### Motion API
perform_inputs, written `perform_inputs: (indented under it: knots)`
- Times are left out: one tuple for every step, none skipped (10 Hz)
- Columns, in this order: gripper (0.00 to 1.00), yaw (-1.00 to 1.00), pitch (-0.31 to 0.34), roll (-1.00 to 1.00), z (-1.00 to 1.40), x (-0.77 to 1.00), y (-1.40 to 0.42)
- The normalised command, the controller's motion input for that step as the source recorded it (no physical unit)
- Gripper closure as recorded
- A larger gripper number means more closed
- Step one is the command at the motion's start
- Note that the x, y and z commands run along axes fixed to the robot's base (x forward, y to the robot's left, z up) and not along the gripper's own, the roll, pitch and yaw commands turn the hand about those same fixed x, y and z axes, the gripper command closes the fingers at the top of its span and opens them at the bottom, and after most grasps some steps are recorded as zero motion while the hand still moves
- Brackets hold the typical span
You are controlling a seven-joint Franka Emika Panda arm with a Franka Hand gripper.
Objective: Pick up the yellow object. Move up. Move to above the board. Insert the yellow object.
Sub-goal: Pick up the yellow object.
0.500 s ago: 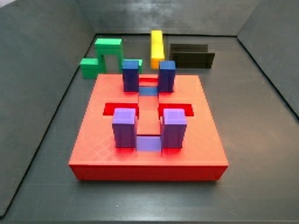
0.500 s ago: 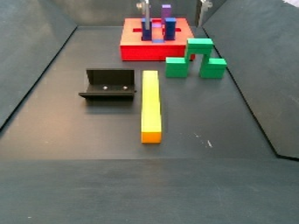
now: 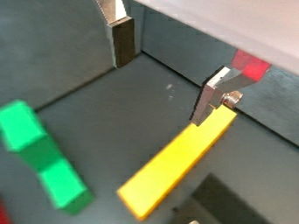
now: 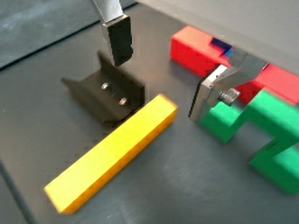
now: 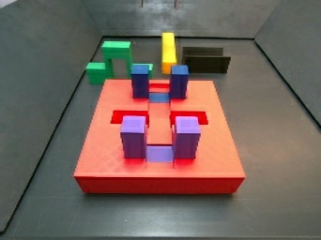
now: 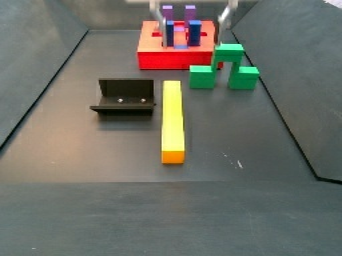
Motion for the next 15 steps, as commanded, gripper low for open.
perform_inputs:
  knots:
    - [0.0,0.0,0.0,0.13,-0.41,0.67,0.71]
    - [0.0,0.0,0.0,0.12,-0.42,0.7,0.72]
    - [0.0,0.04,0.0,0.16,-0.46,0.48,0.53]
    - [0.0,0.1,0.0,0.11,-0.45,0.35,0.28]
    - [0.0,0.11,0.0,0.08,-0.56,0.42,0.14]
    - [0.0,0.11,-0.033,0.03,-0.56,0.44,0.09]
    - [0.0,0.02,-0.003,0.0,-0.39,0.24,0.06]
    - [0.0,0.0,0.0,0.03,-0.29,0.0,0.15]
    - [0.0,0.0,0.0,0.06,-0.35,0.0,0.16]
    - [0.0,0.0,0.0,0.06,-0.37,-0.06,0.11]
    - [0.0,-0.06,0.0,0.02,-0.39,-0.31,0.11]
    - [0.0,-0.07,-0.026,-0.05,-0.36,-0.27,0.06]
    - [0.0,-0.05,-0.071,-0.14,-0.29,-0.24,0.07]
    - [0.0,-0.06,-0.14,-0.3,-0.14,-0.25,0.12]
    - [0.0,-0.06,-0.176,-0.4,-0.05,-0.26,0.11]
